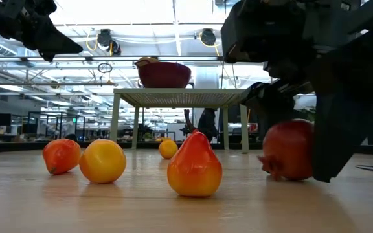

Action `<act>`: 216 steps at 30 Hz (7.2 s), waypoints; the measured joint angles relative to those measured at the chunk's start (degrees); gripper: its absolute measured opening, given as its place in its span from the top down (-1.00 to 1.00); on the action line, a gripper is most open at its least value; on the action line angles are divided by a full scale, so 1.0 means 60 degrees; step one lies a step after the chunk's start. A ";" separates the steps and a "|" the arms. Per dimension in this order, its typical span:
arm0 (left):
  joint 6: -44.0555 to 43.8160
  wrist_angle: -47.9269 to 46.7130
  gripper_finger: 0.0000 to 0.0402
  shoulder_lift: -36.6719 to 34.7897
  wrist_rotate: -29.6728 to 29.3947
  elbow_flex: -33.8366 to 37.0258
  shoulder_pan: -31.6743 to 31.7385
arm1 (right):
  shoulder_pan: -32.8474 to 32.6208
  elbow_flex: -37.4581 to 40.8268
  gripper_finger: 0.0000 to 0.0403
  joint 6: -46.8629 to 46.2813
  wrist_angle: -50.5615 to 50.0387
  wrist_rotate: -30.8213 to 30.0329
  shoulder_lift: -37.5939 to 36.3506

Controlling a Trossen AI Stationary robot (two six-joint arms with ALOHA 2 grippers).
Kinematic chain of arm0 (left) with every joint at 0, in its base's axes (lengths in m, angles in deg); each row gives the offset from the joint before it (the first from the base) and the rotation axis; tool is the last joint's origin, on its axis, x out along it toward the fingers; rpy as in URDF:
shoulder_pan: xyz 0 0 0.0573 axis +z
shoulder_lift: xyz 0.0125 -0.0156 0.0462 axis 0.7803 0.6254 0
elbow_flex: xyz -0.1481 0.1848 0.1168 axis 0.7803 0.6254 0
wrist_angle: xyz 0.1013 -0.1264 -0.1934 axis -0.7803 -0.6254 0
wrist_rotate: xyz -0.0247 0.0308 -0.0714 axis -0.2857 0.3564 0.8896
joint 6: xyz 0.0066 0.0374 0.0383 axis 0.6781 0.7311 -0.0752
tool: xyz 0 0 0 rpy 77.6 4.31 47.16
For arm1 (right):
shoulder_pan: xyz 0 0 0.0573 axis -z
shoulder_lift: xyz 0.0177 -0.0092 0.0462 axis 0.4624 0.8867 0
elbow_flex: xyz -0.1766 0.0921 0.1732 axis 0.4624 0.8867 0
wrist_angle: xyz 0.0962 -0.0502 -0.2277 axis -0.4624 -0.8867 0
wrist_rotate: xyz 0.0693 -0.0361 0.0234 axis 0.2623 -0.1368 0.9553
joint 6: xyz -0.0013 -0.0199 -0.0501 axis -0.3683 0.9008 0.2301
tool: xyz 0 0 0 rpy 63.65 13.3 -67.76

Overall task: Pick & Place Fruit
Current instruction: Put the red pomegranate in the red strainer bowl on the shelf, then put the orange peach in the red strainer bowl on the shelf

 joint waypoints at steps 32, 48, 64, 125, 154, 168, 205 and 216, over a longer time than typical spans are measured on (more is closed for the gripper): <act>0.0011 0.0000 0.89 -0.0001 0.0004 0.0001 -0.0003 | 0.0806 0.0049 0.01 0.1106 -0.1088 -0.0325 -0.1028; 0.0043 0.0011 0.89 0.0003 0.0000 -0.0001 0.0001 | 0.3653 0.0025 0.01 0.2268 0.2454 -0.2036 -0.4693; 0.0495 0.0441 0.89 0.0003 0.0007 0.0003 -0.0003 | 0.5560 0.0010 0.01 0.3778 0.7287 -0.2252 -0.4457; 0.0559 0.0933 0.89 -0.0001 -0.0605 0.0003 -0.0001 | 0.7512 -0.5348 0.00 0.4959 -0.0423 -0.1147 -0.1300; 0.0532 0.0933 0.89 0.0003 -0.0594 0.0003 0.0008 | 0.7652 -0.4258 -0.17 0.5519 0.0522 -0.0736 -0.1355; 0.0532 0.0933 0.89 0.0003 -0.0590 0.0003 0.0008 | 0.7756 -0.4258 -0.17 0.5924 0.1554 -0.0743 -0.1354; 0.0809 0.0918 0.89 -0.0001 -0.0058 0.0003 -0.0007 | 0.6306 -0.4264 0.96 0.4923 -0.0476 -0.2229 -0.3493; 0.0769 0.0907 0.89 0.0000 0.0166 0.0003 -0.0005 | 0.6087 -0.4244 1.00 0.4017 -0.3215 -0.0955 -0.3819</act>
